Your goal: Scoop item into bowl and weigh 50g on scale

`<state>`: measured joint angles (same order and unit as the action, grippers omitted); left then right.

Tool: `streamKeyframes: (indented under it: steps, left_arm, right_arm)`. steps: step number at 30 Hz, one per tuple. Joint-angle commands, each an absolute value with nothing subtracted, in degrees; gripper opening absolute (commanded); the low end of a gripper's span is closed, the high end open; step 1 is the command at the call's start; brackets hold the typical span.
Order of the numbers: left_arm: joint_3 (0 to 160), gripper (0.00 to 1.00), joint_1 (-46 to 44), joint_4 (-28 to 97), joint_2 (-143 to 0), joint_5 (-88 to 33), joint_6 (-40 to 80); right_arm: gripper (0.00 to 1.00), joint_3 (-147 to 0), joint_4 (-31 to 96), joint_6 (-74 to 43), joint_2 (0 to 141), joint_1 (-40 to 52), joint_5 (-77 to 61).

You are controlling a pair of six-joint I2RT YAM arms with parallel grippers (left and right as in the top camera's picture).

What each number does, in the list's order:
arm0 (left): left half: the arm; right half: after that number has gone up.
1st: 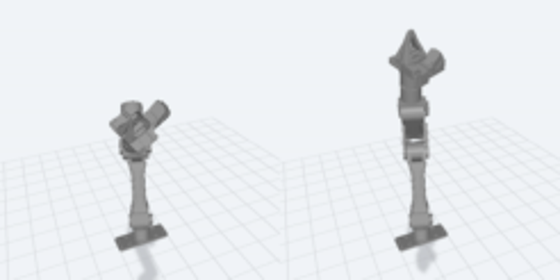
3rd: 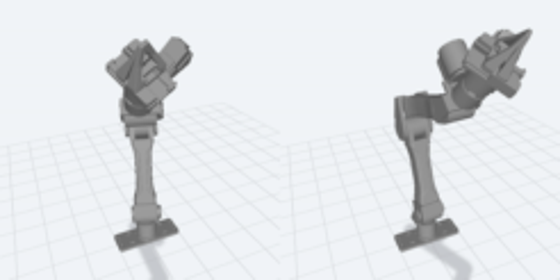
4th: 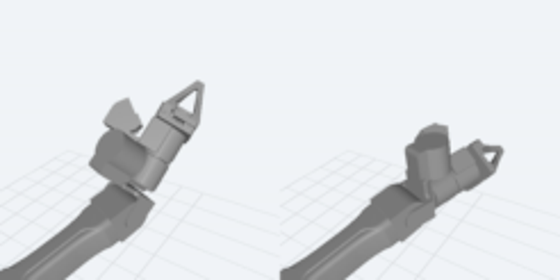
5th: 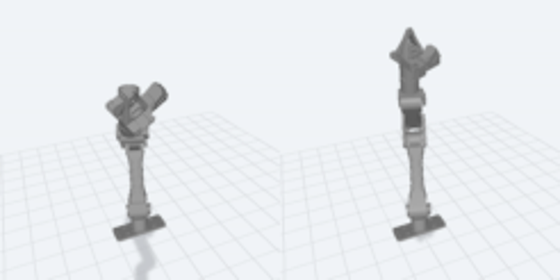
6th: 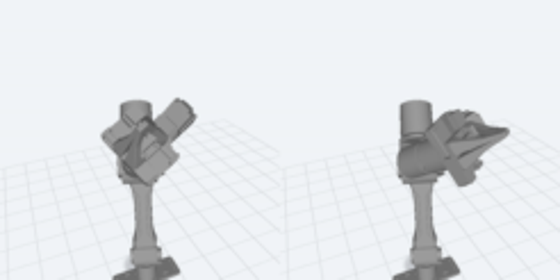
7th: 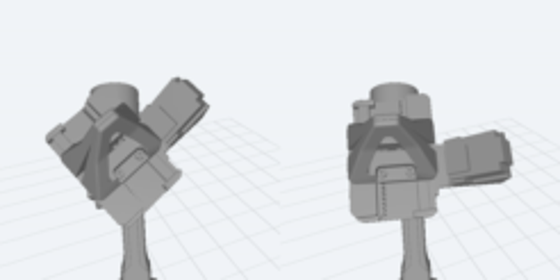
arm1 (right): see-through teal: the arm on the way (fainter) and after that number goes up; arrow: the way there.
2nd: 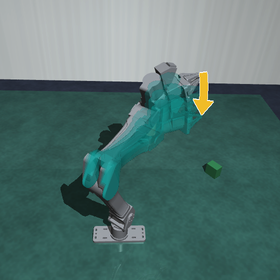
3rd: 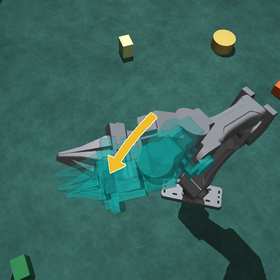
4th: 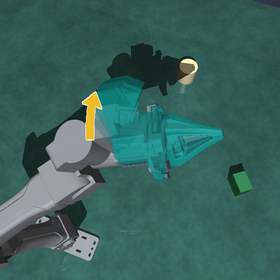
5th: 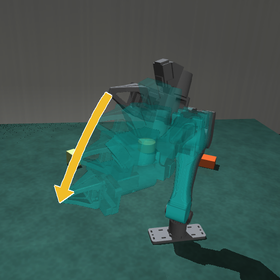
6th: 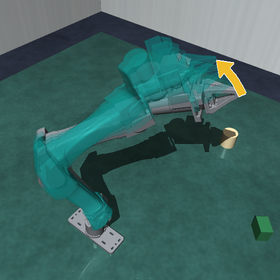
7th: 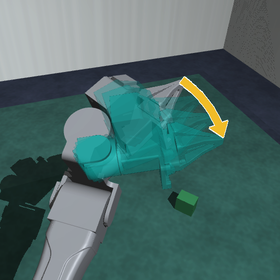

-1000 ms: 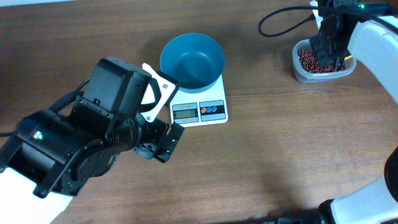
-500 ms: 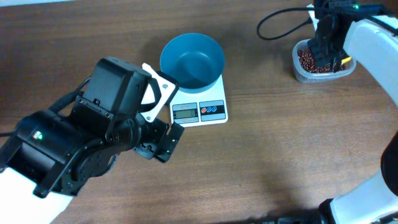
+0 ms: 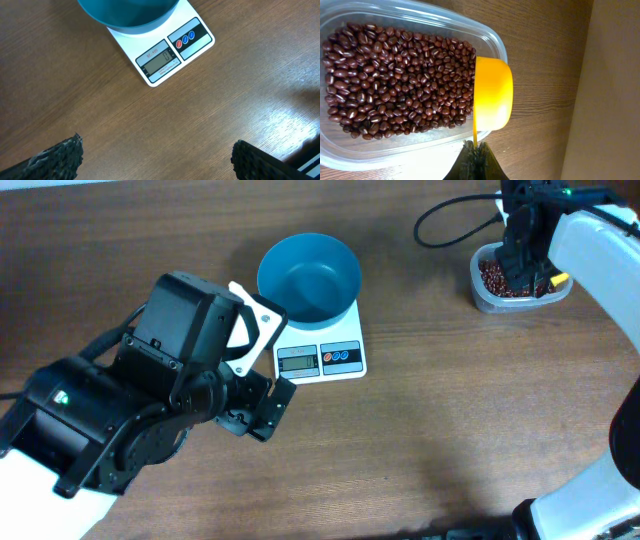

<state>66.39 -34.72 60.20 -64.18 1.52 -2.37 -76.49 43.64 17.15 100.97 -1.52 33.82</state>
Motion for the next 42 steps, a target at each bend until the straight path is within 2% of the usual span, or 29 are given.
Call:
streamKeyframes:
  steps: [1, 21, 26, 42]
  left_arm:
    - [67.7, 0.99, -34.44, 60.12, -64.07, 1.89, -2.85]
    - [67.7, 0.99, -34.44, 60.12, -64.07, 1.89, -2.85]
    - [67.7, 0.99, -34.44, 60.12, -64.07, 1.91, -2.85]
    - [67.7, 0.99, -34.44, 60.1, -64.07, 1.89, -2.85]
  right_arm:
    - [0.04, -76.4, 43.68, 17.37, 102.72, -1.89, 36.75]
    - [0.04, -76.4, 44.53, 17.34, 102.83, -1.91, 29.67]
    - [0.04, -76.44, 46.06, 17.1, 102.8, -1.91, 22.85]
    - [0.04, -77.95, 46.72, 13.43, 102.8, -1.96, 15.79]
